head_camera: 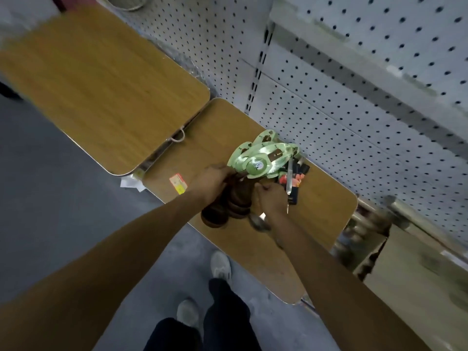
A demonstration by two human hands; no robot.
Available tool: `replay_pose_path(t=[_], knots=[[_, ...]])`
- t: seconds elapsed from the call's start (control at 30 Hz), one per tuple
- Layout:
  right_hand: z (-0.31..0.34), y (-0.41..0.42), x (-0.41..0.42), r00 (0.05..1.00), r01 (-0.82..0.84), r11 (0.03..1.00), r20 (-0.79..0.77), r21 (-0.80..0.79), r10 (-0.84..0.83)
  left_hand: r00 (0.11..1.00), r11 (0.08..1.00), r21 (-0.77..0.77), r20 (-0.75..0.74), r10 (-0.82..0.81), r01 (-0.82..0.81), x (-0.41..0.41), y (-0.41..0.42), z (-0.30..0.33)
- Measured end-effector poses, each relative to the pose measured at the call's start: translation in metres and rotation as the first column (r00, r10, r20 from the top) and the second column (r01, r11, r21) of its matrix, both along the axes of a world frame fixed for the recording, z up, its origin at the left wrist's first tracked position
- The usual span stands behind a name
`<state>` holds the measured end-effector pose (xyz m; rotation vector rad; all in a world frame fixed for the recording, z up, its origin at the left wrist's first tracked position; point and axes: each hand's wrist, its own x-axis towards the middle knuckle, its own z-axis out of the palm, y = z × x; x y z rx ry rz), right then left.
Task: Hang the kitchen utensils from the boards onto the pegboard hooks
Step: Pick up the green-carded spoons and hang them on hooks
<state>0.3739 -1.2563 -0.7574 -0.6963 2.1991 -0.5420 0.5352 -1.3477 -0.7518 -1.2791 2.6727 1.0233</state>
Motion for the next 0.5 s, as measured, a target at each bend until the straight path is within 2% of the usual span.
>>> replay_pose_path(t=[0.27,0.5], knots=[[-0.044,-0.025,-0.009,0.976,0.150,0.988,0.155,0.026,-0.153,0.998,0.999,-0.034,0.058,-0.035,0.037,-0.023,-0.010,-0.037],[-0.030,-0.034,-0.005,0.873,0.319,0.942,0.354,0.104,-0.334,0.998,0.999,0.046,-0.060,0.025,-0.022,-0.020,-0.019,-0.024]])
